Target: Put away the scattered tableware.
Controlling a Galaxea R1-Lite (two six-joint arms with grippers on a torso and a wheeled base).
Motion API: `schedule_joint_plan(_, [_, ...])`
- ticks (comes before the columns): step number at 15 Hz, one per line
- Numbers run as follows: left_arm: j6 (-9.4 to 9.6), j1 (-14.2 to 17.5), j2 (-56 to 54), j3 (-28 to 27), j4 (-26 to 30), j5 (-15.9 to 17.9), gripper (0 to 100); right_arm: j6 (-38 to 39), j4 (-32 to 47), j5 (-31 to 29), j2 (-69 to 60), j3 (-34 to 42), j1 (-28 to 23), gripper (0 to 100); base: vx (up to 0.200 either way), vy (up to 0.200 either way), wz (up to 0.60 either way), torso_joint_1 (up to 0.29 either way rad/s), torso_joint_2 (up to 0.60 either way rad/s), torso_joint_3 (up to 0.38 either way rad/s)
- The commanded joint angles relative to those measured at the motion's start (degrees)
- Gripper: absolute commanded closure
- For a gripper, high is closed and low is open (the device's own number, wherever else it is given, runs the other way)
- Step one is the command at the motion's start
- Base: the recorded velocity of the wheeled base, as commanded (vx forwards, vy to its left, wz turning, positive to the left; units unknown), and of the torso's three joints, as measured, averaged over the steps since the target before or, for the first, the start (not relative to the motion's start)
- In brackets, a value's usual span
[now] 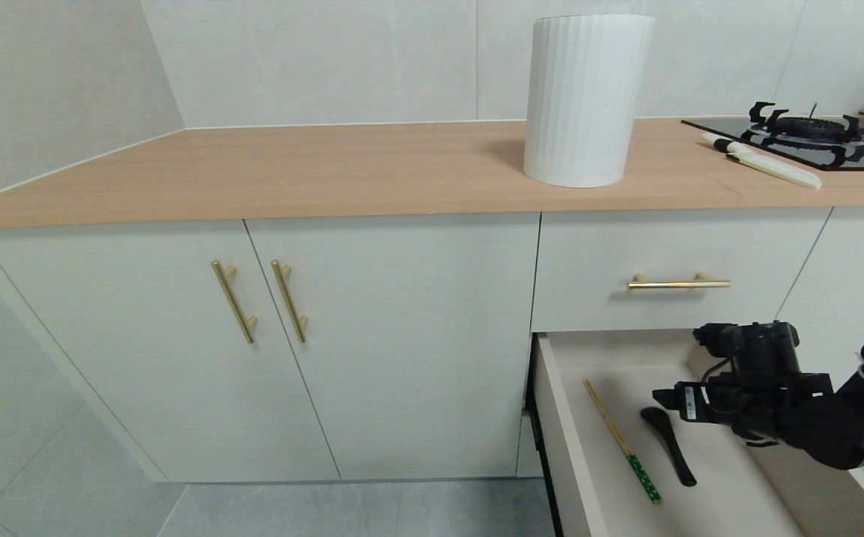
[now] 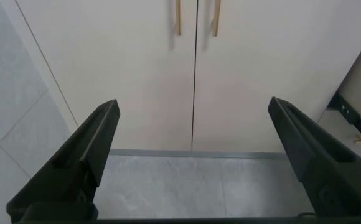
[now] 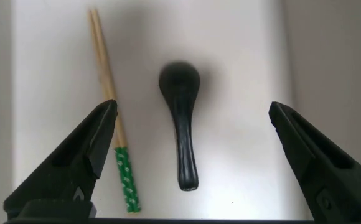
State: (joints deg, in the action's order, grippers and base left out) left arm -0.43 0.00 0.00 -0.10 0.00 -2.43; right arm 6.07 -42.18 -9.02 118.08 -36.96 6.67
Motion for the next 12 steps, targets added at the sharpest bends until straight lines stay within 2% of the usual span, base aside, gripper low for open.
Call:
schedule_joint_plan(1, [-0.01,0.0,0.0,0.01,0.0,-0.04,0,-0.01,0.08,0.23,-6.54,1.28,0.01,0,0.0,0.0,0.0,0.0,0.0,0.0])
schedule_joint_plan(3, [-0.01,0.0,0.0,0.01,0.0,-0.04,0,-0.09,1.66,0.41,-12.7,2.6,0.1,0,0.0,0.0,0.0,0.0,0.0,0.0])
schedule_joint_plan(4, [-0.01,0.0,0.0,0.01,0.0,-0.04,0,-0.09,8.87,0.41,-21.75,2.68,0.36,0,0.0,0.0,0.0,0.0,0.0,0.0])
schedule_joint_plan(5, [-0.01,0.0,0.0,0.01,0.0,-0.04,0,-0.09,13.44,0.5,-25.53,2.51,0.63,0,0.0,0.0,0.0,0.0,0.0,0.0])
schedule_joint_plan(7, [-0.01,0.0,0.0,0.01,0.0,-0.04,0,0.35,32.69,2.17,-38.36,0.05,2.74,0,0.0,0.0,0.0,0.0,0.0,0.0])
schedule_joint_plan(8, [-0.01,0.0,0.0,0.01,0.0,-0.04,0,1.75,38.14,3.66,-41.26,-1.27,3.18,0,0.0,0.0,0.0,0.0,0.0,0.0])
schedule_joint_plan(11, [-0.01,0.0,0.0,0.01,0.0,-0.04,0,3.95,39.98,6.65,-45.22,-0.22,3.44,0,0.0,0.0,0.0,0.0,0.0,0.0])
schedule_joint_plan(12, [-0.01,0.0,0.0,0.01,0.0,-0.04,0,3.86,41.39,6.47,-47.77,0.14,5.9,0,0.0,0.0,0.0,0.0,0.0,0.0])
